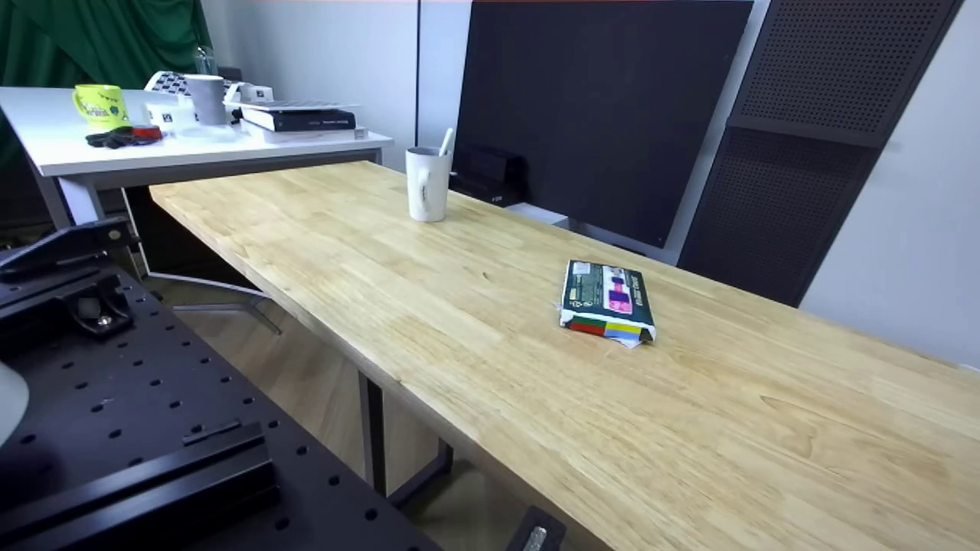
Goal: Take the spoon out of the mug and put it on the table
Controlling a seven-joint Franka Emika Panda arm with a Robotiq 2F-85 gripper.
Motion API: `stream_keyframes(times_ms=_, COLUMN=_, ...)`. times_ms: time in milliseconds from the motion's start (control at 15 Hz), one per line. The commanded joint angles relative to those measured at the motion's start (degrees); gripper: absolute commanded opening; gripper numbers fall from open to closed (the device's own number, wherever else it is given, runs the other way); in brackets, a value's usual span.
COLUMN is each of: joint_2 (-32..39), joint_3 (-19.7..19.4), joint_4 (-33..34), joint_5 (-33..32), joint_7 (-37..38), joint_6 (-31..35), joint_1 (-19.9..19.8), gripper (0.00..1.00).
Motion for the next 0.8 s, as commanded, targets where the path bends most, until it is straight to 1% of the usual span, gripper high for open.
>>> stream_keyframes(times_ms=0, joint_2=11.86, joint_3=-4.12, joint_4=10.07, joint_5=3.49, joint_7=-5.19, joint_6=-3.21, joint_1=1.02, gripper=1.0)
stream_keyframes(times_ms=133, joint_2=17.0, joint_3=-5.42, joint_4=14.43, joint_5=5.96, joint_7=-7.58, joint_6=-4.27, joint_1=1.02, gripper=1.0)
stream_keyframes(times_ms=267, joint_2=21.75, joint_3=-5.94, joint_4=18.77, joint_5=8.5, joint_7=-9.29, joint_6=-5.47, joint_1=0.73, gripper=1.0)
stream_keyframes(times_ms=533, joint_2=30.22, joint_3=-5.12, joint_4=26.86, joint_5=11.82, joint_7=-11.18, joint_6=-8.28, joint_1=0.05, gripper=1.0)
stream_keyframes(times_ms=733, joint_2=35.44, joint_3=-4.09, joint_4=32.23, joint_5=12.91, joint_7=-11.68, joint_6=-10.57, joint_1=-0.62, gripper=1.0)
